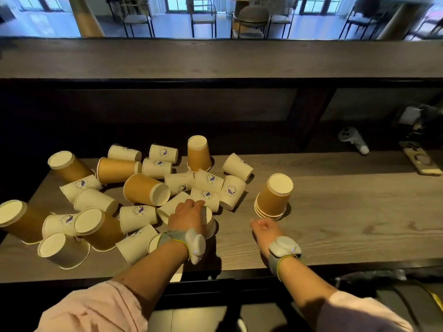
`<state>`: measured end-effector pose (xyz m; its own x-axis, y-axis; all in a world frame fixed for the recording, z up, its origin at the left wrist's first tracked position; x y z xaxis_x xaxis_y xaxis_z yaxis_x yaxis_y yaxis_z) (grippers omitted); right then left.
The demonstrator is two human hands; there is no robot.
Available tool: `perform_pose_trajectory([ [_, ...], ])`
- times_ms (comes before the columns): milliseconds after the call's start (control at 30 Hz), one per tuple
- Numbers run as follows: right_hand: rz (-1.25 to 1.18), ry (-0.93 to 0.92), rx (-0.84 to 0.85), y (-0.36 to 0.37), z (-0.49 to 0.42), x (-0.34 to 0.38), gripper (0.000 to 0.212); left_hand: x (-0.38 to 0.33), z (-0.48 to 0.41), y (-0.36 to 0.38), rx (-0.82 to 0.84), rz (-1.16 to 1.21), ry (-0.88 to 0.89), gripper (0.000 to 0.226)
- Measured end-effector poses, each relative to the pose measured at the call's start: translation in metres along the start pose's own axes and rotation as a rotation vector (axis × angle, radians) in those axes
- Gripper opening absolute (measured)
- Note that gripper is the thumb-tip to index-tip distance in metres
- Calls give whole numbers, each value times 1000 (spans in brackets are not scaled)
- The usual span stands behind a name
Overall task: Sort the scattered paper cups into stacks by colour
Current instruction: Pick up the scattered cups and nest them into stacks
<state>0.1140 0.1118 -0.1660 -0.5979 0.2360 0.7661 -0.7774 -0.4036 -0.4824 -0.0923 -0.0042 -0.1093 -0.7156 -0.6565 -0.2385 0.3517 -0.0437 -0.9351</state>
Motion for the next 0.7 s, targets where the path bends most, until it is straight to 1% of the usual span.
perform_pose_trajectory([
  [67,-1,-46,122,20,6,19,17,-4,0,-4,23,-2,29,70],
  [100,5,-77,152,26,7,28,16,-6,2,-12,11,20,35,69],
  [167,51,-156,152,31,8,47,17,-2,10,-39,-78,122,31,65],
  [200,90,-204,153,35,8,55,20,5,15,-56,-128,194,22,64],
  [267,223,-326,195,49,14,76,34,31,29,-83,-170,304,-7,64],
  [333,444,-485,206,68,21,99,51,63,47,-95,-132,285,-41,66],
  [367,536,-561,187,78,23,109,57,77,55,-96,-100,247,-56,68],
  [433,681,-633,144,91,16,116,65,84,67,-86,-70,201,-42,68],
  [533,904,-654,121,118,5,118,72,96,79,-60,-90,180,-43,68],
  [600,1013,-669,130,136,0,118,71,104,81,-39,-85,186,-55,70],
  [700,1074,-702,127,148,-5,117,65,104,78,-14,-68,165,-37,71],
])
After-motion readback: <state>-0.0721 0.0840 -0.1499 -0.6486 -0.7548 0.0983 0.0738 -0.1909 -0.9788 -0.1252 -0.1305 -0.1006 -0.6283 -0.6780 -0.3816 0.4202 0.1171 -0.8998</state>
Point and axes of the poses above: each hand's wrist, its own z-axis away from the middle knuckle, its own y-axis out of the palm, x = y × z, the point moved 10 cm from there along -z, towards the middle knuckle, and after that the axes turned 5 degrees about -x, right-handed, at the moved point
